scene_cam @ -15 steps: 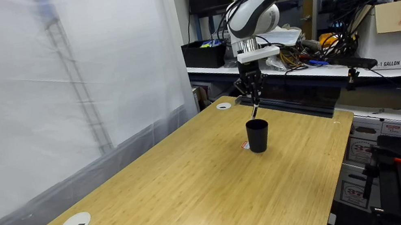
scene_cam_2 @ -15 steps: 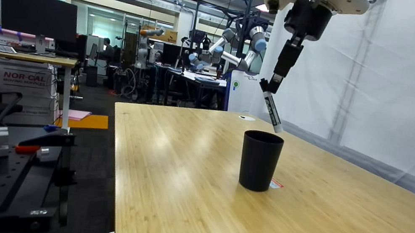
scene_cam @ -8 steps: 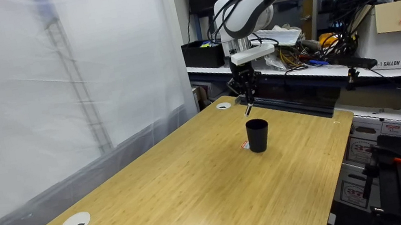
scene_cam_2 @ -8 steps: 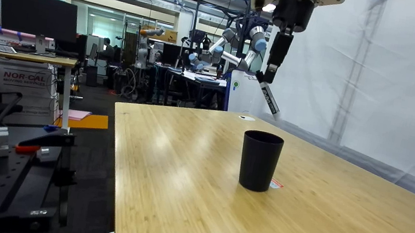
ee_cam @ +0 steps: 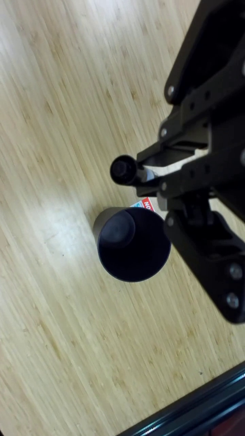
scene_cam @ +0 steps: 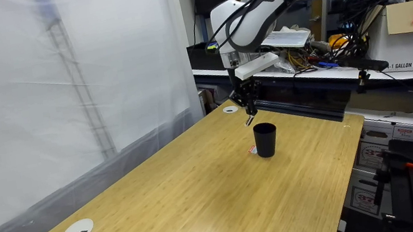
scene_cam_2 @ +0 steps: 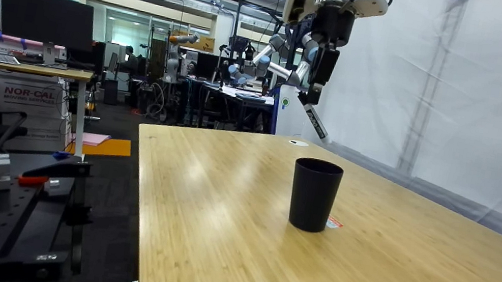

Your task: Remove the black marker from the black cup and put it on the table

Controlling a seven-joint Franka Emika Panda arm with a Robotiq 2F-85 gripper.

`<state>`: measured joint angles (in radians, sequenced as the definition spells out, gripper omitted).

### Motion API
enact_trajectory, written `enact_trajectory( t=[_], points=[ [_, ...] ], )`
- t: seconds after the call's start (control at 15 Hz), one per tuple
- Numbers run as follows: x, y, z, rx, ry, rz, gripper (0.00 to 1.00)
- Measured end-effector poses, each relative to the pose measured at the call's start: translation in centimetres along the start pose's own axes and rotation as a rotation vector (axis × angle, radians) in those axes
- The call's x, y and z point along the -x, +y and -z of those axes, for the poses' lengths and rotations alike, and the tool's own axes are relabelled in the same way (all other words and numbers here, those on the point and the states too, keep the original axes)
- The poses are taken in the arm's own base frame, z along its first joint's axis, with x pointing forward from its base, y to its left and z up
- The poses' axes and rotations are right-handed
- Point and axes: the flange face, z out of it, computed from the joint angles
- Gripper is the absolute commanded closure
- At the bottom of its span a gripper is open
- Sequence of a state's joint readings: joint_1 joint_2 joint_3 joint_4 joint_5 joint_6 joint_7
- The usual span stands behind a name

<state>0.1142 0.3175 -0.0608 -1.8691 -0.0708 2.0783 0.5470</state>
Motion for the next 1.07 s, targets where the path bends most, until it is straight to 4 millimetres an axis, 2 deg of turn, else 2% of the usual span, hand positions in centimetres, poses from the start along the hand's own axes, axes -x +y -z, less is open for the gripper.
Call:
enact_trajectory(
  t=[0.4, 0.87, 1.07],
  points=[
    [1.7, -3.5, -1.2, 0.010, 0.072, 0.104, 0.96],
    [3.6, -7.4, -6.1, -0.029, 0.112, 0.219, 0.96],
    [4.3, -8.9, -7.4, -0.038, 0.122, 0.269, 0.96]
  ],
)
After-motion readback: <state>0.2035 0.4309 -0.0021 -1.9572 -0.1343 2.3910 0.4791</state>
